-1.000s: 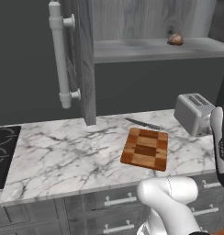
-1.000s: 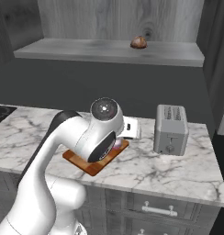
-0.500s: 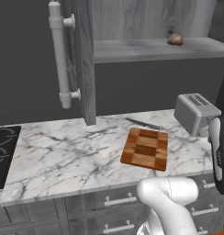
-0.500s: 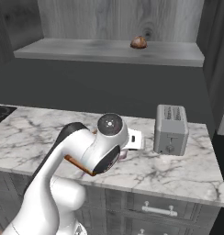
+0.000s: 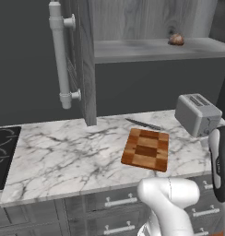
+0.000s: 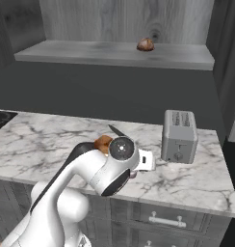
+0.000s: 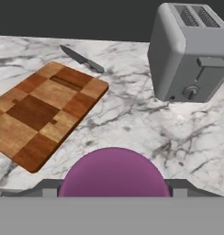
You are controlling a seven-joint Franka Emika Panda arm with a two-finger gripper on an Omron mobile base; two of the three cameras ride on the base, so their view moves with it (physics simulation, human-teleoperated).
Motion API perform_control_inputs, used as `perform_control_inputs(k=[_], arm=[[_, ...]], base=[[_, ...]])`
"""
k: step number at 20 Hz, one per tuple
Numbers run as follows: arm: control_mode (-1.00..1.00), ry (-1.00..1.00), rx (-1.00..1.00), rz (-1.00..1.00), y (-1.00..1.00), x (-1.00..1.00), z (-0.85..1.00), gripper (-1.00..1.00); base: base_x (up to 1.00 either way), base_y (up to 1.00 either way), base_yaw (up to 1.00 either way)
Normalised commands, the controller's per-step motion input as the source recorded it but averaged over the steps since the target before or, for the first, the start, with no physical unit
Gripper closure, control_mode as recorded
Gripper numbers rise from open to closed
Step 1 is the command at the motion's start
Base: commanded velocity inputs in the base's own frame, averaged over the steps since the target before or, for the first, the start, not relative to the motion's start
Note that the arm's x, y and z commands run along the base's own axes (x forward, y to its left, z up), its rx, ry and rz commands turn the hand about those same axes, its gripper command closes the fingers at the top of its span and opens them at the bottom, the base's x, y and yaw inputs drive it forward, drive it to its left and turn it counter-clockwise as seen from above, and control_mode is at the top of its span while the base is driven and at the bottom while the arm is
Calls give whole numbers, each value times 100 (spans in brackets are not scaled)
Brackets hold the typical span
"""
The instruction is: Pick the bread, place it on the cutting board, pick the jam, place it on the counter, and close the cabinet.
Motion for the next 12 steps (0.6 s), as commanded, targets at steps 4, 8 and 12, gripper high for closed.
perform_control_inputs(k=[4, 8, 12], arm=[[-100, 0, 0, 0, 0, 0, -22, 100], [-100, 0, 0, 0, 0, 1, -19, 100], [-100, 0, 0, 0, 0, 3, -16, 100]], base=[[0, 0, 0], [0, 0, 0], [0, 0, 0]])
